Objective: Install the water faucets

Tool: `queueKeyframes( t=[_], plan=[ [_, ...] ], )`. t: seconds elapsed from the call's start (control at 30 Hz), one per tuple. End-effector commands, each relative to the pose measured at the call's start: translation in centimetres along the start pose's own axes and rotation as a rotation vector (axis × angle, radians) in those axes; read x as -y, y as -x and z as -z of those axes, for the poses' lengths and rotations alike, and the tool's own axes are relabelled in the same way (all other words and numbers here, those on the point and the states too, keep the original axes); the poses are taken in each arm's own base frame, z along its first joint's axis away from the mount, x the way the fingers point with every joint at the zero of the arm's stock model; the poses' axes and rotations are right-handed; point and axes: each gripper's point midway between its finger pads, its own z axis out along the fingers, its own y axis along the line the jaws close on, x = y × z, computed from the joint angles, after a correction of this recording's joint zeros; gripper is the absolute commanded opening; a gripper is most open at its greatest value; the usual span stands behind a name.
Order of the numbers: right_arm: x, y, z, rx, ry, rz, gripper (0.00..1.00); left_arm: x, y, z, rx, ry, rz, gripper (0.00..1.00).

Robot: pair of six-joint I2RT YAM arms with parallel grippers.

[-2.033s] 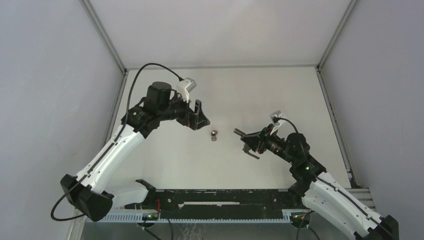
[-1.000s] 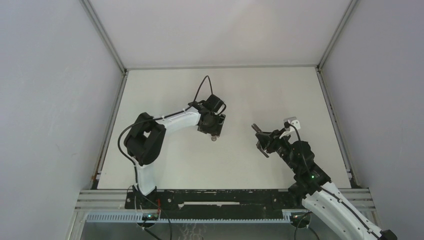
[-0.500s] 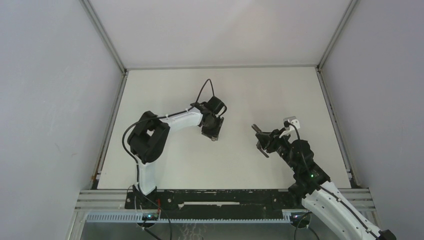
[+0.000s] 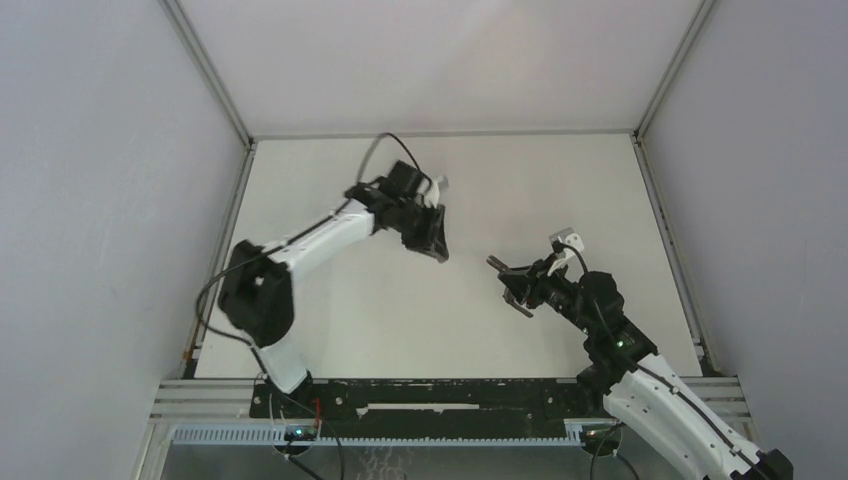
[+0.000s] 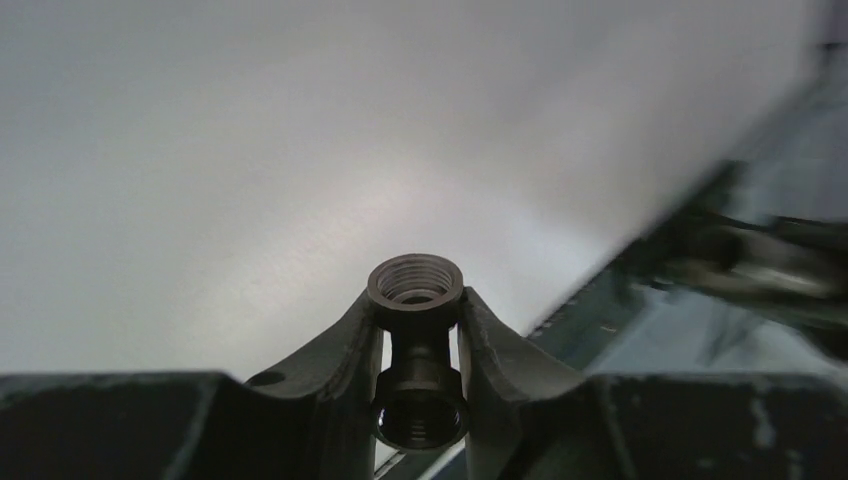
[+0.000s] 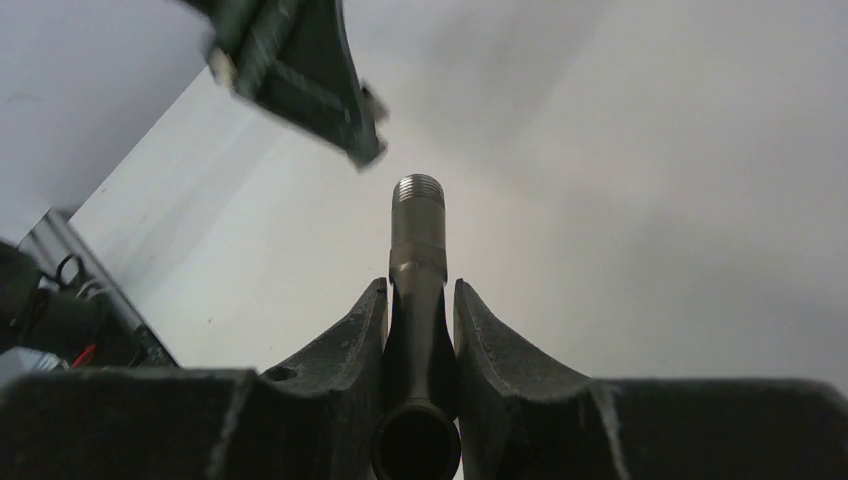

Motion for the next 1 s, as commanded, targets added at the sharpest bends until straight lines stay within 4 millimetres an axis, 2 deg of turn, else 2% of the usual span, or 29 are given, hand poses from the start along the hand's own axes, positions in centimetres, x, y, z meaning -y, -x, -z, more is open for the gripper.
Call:
queueKeyframes(
  t=[0.0,0.07,0.13,0.23,0.33,0.43,0.5,0.53,0.6,0.77,0.97],
  plan=[
    [-6.7,6.8,0.8,0.162,0.285,0.237,0.0,8.2,4.4,14.0,0.229,-0.588,0.044,0.0],
    [-8.2,7.8,1.1,0.2,0.319,0.352,0.0,8.8,4.1,16.8,0.197,-0.755,0.162,0.0],
    [-9.6,8.7,1.5,0.25,0.335,0.468,0.0,8.8,3.2,18.7,0.134,-0.853,0.214,0.0],
    [-11.0,10.3,1.9,0.343,0.311,0.565,0.0,9.6,0.9,20.3,0.036,-0.94,0.188,0.0],
    [-13.0,10.9,2.1,0.416,0.32,0.697,0.0,10.1,-1.1,21.9,-0.008,-1.0,0.139,0.0],
    [-14.8,10.1,1.5,0.438,0.327,0.927,0.0,10.5,-2.4,23.0,-0.026,-1.038,0.092,0.0],
    [-15.5,9.2,0.8,0.446,0.324,1.101,0.0,10.7,-3.2,23.6,-0.041,-1.058,0.069,0.0],
    [-15.2,9.7,0.5,0.472,0.27,1.144,0.0,10.7,-3.6,23.9,-0.055,-1.071,0.063,0.0],
    [-15.1,9.5,0.1,0.52,0.229,1.219,0.0,10.8,-4.4,24.4,-0.07,-1.088,0.038,0.0],
    [-15.8,10.3,0.7,0.61,0.211,1.235,0.0,10.7,-6.0,24.2,-0.115,-1.084,0.047,0.0],
    [-16.9,10.8,1.3,0.697,0.136,1.401,0.0,10.4,-5.5,23.3,-0.131,-1.054,0.094,0.0]
  ],
)
